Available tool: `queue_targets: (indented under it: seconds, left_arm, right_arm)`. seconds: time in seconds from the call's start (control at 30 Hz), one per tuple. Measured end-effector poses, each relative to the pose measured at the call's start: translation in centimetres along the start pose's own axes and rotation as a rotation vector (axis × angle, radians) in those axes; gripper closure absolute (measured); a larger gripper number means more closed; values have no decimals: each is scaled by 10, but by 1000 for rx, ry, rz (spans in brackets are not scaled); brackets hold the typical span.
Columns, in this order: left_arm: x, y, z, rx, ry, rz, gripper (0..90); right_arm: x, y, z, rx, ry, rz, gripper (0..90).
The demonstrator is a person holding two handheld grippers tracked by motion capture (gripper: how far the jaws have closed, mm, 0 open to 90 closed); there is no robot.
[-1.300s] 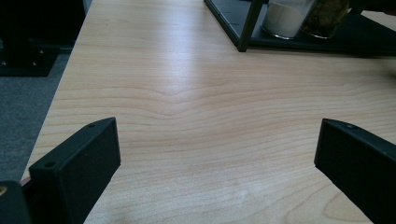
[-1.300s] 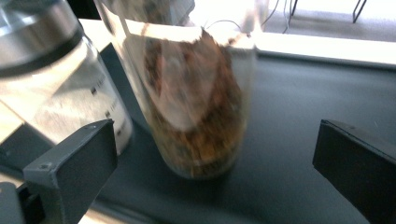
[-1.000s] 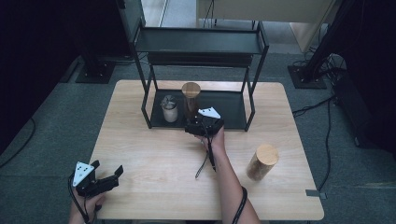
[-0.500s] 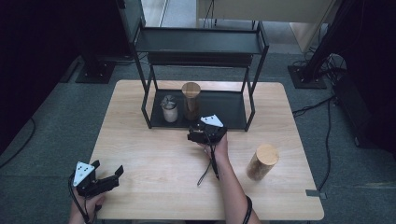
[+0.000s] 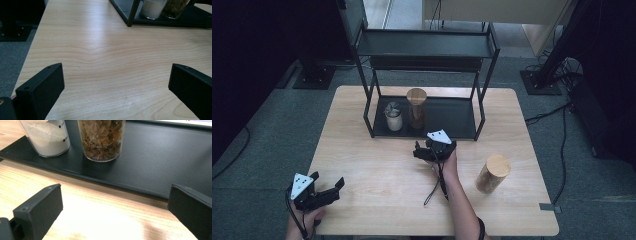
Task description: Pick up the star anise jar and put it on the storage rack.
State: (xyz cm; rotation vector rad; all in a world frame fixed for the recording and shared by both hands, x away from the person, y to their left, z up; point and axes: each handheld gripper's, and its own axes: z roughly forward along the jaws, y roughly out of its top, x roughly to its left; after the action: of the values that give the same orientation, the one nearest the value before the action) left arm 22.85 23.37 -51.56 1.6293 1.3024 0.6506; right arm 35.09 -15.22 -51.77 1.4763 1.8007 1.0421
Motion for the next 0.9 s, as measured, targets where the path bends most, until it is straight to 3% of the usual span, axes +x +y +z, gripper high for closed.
queue_targets:
  seconds: [0.9]
  left_arm:
    - [0,0,0,1,-1,-1,5]
  right_arm:
    - [8,-21,-30,-18,5,-30,1]
